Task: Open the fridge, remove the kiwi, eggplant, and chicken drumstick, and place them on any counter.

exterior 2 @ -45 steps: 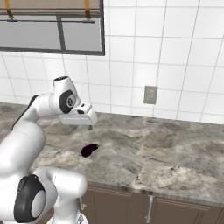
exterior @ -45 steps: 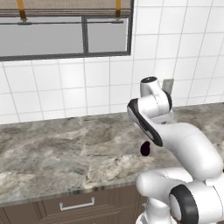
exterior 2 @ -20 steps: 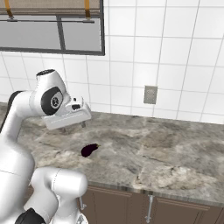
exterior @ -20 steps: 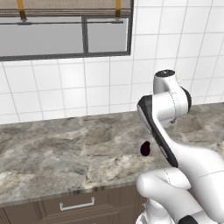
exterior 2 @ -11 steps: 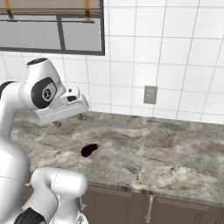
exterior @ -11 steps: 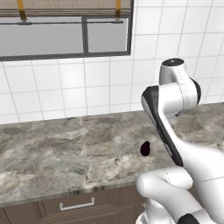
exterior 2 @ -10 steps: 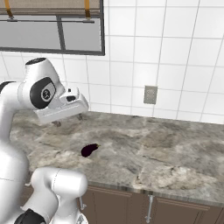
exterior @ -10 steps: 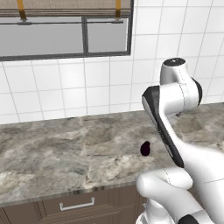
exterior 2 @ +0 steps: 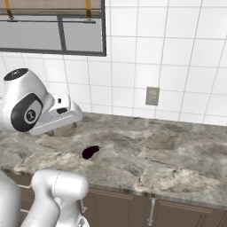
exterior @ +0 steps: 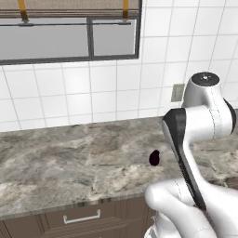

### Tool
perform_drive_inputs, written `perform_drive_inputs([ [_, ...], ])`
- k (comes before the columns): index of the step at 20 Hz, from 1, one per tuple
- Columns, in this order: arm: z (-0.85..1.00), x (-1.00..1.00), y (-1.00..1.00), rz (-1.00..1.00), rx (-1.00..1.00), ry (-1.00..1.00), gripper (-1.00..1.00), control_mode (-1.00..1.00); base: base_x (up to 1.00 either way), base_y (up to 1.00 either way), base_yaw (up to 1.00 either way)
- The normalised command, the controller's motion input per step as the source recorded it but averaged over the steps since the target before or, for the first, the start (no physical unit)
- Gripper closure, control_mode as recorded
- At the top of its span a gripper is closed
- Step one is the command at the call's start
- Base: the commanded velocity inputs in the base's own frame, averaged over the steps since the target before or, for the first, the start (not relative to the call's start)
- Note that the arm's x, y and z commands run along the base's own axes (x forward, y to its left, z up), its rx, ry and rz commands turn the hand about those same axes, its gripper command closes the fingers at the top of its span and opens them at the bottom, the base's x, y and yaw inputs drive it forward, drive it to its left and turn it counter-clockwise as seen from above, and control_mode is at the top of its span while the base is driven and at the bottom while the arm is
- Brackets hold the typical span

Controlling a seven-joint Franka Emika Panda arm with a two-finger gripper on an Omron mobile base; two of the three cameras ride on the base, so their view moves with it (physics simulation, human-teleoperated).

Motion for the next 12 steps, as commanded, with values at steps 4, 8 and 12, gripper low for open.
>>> perform_drive_inputs([
  [4,0.26,-0.39,0.0,0.02,0.0,-0.13,-1.0,-1.0,0.0,0.0,0.0],
  [8,0.15,-0.38,0.0,0.02,0.0,-0.14,-1.0,-1.0,0.0,0.0,0.0],
  [12,0.0,-0.02,0.01,0.04,0.05,-0.01,-1.0,-1.0,0.0,0.0,0.0],
])
